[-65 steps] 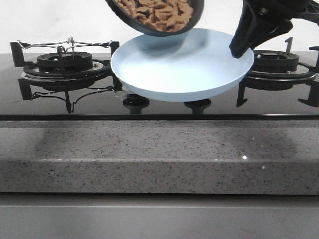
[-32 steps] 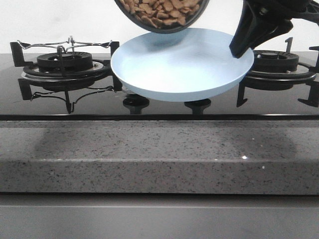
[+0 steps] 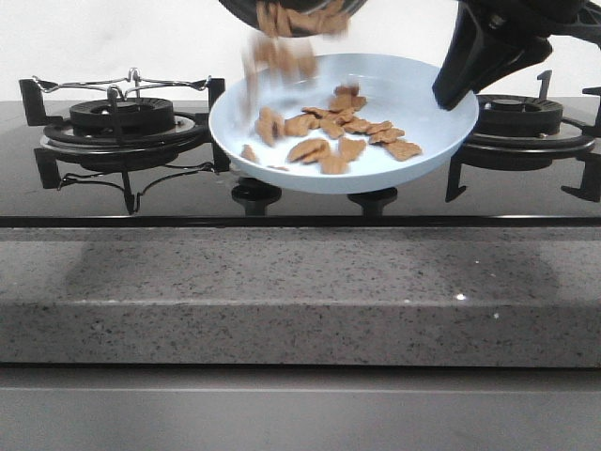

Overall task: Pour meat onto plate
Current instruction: 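Tilt the pan over the plate with the left gripper, pouring the meat, then move the empty pan back and lower it onto its burner with the left gripper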

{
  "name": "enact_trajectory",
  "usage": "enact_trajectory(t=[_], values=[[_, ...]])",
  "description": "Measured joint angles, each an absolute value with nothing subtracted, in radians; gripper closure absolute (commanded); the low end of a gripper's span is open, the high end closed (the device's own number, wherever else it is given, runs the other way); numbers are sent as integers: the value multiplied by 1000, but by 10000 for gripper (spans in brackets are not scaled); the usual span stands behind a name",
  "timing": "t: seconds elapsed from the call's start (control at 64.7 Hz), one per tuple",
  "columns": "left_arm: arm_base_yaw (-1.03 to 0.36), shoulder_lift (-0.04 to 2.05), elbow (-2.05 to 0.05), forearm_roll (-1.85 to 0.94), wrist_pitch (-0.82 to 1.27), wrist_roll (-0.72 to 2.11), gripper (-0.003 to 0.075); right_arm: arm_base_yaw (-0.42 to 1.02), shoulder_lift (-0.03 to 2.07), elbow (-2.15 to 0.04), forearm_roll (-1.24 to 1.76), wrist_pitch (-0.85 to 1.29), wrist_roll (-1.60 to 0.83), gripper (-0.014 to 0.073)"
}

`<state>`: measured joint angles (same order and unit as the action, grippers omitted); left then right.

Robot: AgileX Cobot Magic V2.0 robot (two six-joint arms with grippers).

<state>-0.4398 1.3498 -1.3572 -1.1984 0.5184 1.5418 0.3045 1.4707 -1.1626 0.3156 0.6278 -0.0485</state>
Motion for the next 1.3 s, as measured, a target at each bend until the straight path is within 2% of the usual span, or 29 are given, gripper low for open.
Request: enact_trajectory(t=[0.572, 0.711, 1.02, 1.298], values=[[-441, 1350, -1357, -1205, 533, 1584, 741, 305, 1471, -1163, 316, 630, -48, 654], [-419, 1350, -1357, -1222, 492, 1508, 741, 305, 1471, -1163, 316, 630, -48, 654], [-158, 1369, -1357, -1265, 498, 1143, 741, 305, 1471, -1163, 316, 631, -48, 654], [89, 1507, -1357, -1483, 624, 962, 741, 305, 1471, -1163, 316, 631, -48, 654]])
